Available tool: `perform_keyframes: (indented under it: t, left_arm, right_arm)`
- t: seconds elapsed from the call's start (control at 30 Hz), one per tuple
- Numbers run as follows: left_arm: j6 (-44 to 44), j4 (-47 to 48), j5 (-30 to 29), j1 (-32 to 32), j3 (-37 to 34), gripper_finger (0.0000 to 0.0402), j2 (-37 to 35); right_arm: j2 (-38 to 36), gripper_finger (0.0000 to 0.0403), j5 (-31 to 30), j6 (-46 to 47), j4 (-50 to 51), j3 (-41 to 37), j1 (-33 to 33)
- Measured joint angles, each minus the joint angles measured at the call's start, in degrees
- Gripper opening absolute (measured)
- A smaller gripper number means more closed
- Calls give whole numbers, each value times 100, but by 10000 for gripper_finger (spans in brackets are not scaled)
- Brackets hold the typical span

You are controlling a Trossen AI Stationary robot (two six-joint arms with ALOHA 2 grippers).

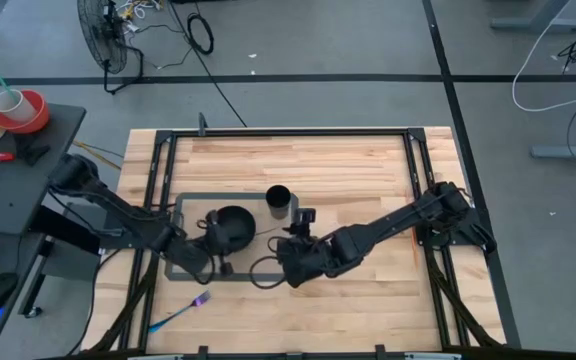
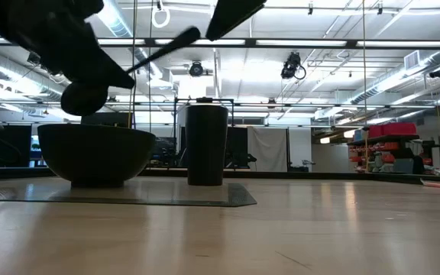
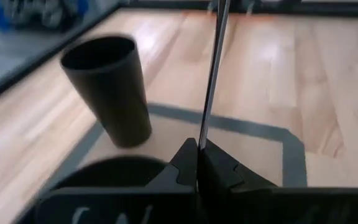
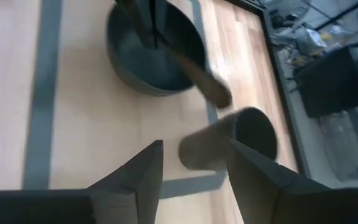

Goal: Pick & Place Utensil
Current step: Put the black spoon into the black bowl

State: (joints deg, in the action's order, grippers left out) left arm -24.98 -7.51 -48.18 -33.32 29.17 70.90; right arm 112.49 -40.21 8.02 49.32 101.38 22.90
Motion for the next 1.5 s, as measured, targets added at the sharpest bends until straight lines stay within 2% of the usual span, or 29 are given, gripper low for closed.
perform_keyframes:
  t: [0.13,0.3,0.47,0.67,0.83,1.03,1.3,1.5]
  left_arm:
    - [959,-1409,26,19,-799,7,-457]
    - [1698,-2260,503,15,-1263,7,-650]
    - [1973,-2271,683,15,-1274,11,-645]
    - [2039,-2267,751,15,-1274,7,-645]
    - [2037,-2260,597,15,-1274,12,-643]
    - [2147,-2254,454,15,-1274,7,-643]
    - [2123,-2251,616,15,-1274,12,-643]
    - [2114,-2246,774,15,-1274,11,-643]
  right_arm:
    - [0,178,-288,83,17,-98,41]
    - [0,178,-451,-307,-713,-311,-34]
    - [0,178,-357,-1052,-1939,-601,-176]
    - [0,178,331,-1339,-2664,-708,-326]
    - [0,170,530,-1470,-2806,-713,-337]
    - [0,127,529,-1699,-2804,-713,-278]
    - [0,69,530,-1860,-2954,-713,-278]
    - [0,49,794,-1876,-3042,-717,-295]
